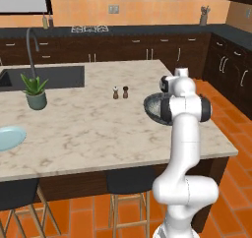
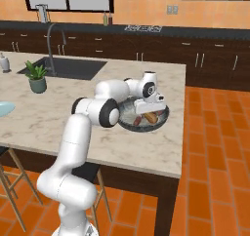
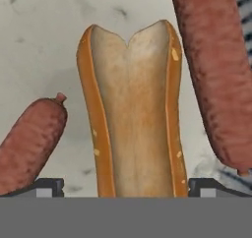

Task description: Place one bun and one sausage from the bowl on each plate.

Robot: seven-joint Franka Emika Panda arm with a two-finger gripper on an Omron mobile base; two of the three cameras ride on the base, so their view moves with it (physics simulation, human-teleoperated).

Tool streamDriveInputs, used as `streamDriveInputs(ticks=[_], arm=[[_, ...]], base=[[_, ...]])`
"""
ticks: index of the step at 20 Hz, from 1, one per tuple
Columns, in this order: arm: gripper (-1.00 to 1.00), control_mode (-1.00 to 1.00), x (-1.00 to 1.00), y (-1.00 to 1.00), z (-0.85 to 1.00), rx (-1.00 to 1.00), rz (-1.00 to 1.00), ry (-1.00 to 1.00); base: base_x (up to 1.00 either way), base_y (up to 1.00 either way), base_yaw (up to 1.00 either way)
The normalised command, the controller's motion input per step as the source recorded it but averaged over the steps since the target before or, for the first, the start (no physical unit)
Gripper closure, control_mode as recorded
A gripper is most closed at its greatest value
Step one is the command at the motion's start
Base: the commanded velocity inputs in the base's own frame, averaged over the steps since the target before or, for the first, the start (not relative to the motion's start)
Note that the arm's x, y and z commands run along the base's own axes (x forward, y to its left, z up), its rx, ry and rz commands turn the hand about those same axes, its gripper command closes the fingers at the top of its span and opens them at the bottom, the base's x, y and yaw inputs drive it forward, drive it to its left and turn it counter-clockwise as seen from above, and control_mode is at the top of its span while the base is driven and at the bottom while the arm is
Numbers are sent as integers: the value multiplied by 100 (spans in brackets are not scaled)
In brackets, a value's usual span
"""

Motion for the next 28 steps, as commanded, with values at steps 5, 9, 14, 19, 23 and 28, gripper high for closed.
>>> streamDriveInputs(ticks=[5,9,14,19,23,28], arm=[[100,-100,-19,0,-38,2,9,0],[100,-100,-10,0,-22,0,4,1],[100,-100,-24,6,39,4,0,-27],[100,-100,-67,31,100,1,4,-14],[100,-100,-98,77,99,-1,6,-11],[100,-100,-100,82,75,-4,7,-29]], base=[[0,0,0],[0,0,0],[0,0,0],[0,0,0],[0,0,0],[0,0,0]])
